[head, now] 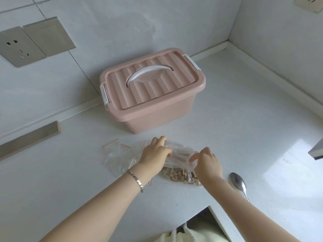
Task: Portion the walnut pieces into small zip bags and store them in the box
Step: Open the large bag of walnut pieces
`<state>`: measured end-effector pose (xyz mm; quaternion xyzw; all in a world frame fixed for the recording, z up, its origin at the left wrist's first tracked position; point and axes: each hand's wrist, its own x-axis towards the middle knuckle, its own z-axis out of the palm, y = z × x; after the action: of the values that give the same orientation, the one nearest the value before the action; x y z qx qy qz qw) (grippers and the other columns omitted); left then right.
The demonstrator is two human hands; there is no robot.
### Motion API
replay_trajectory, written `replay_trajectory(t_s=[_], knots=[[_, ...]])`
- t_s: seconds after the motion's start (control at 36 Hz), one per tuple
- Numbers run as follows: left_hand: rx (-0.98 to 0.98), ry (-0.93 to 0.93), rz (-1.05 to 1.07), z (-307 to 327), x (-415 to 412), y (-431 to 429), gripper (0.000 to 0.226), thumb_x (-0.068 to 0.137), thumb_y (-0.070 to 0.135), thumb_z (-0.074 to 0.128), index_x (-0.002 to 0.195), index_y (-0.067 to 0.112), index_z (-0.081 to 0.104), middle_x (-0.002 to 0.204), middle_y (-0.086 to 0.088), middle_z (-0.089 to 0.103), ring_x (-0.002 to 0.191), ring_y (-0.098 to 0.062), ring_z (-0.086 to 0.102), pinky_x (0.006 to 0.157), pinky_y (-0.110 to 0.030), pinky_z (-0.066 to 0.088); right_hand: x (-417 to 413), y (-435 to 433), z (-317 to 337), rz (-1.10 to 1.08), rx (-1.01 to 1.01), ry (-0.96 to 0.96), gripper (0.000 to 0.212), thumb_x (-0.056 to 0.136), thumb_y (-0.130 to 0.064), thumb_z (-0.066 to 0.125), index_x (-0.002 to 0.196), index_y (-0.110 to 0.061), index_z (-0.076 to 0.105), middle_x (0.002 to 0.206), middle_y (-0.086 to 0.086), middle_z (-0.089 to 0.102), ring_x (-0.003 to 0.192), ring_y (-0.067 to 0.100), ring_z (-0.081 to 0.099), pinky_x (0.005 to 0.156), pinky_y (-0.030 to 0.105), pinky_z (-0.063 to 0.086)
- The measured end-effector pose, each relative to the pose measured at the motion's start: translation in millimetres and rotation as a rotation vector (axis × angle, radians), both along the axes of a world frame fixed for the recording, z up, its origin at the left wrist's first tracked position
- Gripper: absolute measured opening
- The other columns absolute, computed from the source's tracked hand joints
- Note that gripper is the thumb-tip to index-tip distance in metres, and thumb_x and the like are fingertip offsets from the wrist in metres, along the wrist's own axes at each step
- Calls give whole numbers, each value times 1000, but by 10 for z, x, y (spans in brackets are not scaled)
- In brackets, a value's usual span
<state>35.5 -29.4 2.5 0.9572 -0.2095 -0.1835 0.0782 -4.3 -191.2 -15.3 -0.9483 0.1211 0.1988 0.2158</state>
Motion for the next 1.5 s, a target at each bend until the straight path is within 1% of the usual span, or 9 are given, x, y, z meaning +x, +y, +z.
replay_trajectory(t_s=[0.31, 0.44, 0.53, 0.64, 0.81, 1.0, 1.11, 1.25, 1.5], knots=[[-232, 181, 323, -254, -14, -269, 39, 85, -6, 43, 121, 6, 53, 126, -7, 54, 112, -20, 54, 95, -30, 45, 37, 60, -130, -165, 212, -5, 57, 79, 10, 39, 127, -17, 52, 116, 9, 53, 84, 20, 54, 63, 26, 44], [-286, 108, 435, -200, 2, -324, 11, 88, 19, 53, 85, 9, 58, 93, -5, 58, 84, -20, 55, 79, -31, 47, 85, 66, -151, -263, 299, -19, 38, 89, -23, 42, 51, -15, 43, 64, 3, 45, 49, 16, 38, 46, 24, 27], [-285, 112, 423, -211, 16, -271, 8, 85, 12, 60, 85, 5, 65, 94, -4, 63, 88, -19, 60, 74, -27, 47, 145, -4, -125, -237, 124, 42, 48, 88, -41, 47, 49, -16, 37, 49, -3, 38, 43, 15, 34, 43, 21, 24], [-212, 235, 274, -190, -15, -165, 37, 82, -14, 45, 95, 13, 67, 113, -4, 54, 96, -19, 56, 75, -26, 44, 168, -141, -69, 3, -108, 110, 9, 84, -30, 62, 83, -22, 65, 76, -7, 65, 64, 12, 58, 44, 18, 34], [-10, 308, 186, -30, -125, -190, 76, 79, -16, 45, 141, 25, 29, 131, -16, 34, 68, -20, 55, 53, -23, 43, 211, -349, 44, 386, -142, 129, 72, 83, -4, 59, 142, -28, 26, 113, -2, 56, 93, 12, 57, 64, 17, 46], [-179, 649, 360, 138, -327, -158, 87, 83, 3, 48, 146, 31, -5, 99, -2, 50, 59, -10, 54, 42, -17, 40, 370, -657, 199, 550, -177, 20, 88, 81, 12, 46, 144, -40, 13, 95, -4, 33, 88, 10, 38, 58, 18, 31], [-55, 439, 354, 13, -313, -47, 69, 83, 10, 54, 143, 20, 21, 124, -9, 42, 89, -20, 57, 59, -20, 41, 359, -586, 101, 490, -16, 46, 78, 79, 14, 47, 142, -29, 28, 114, -3, 39, 96, 8, 37, 68, 17, 39], [-29, 237, 179, -234, -285, 158, 62, 85, 10, 56, 139, 20, 30, 133, -5, 32, 63, -8, 46, 46, -14, 30, 142, -640, -241, 445, 82, -167, 48, 85, 0, 56, 126, -24, 54, 142, -4, 29, 122, 6, 36, 90, 7, 33], [-94, 268, 42, -529, -409, 246, 81, 74, 32, 71, 142, 24, 28, 141, -2, 27, 127, -19, 29, 103, -27, 34, -92, -745, -388, 473, 53, -31, 66, 69, -40, 76, 128, -36, 46, 122, -5, 27, 106, 6, 31, 97, 16, 30]])
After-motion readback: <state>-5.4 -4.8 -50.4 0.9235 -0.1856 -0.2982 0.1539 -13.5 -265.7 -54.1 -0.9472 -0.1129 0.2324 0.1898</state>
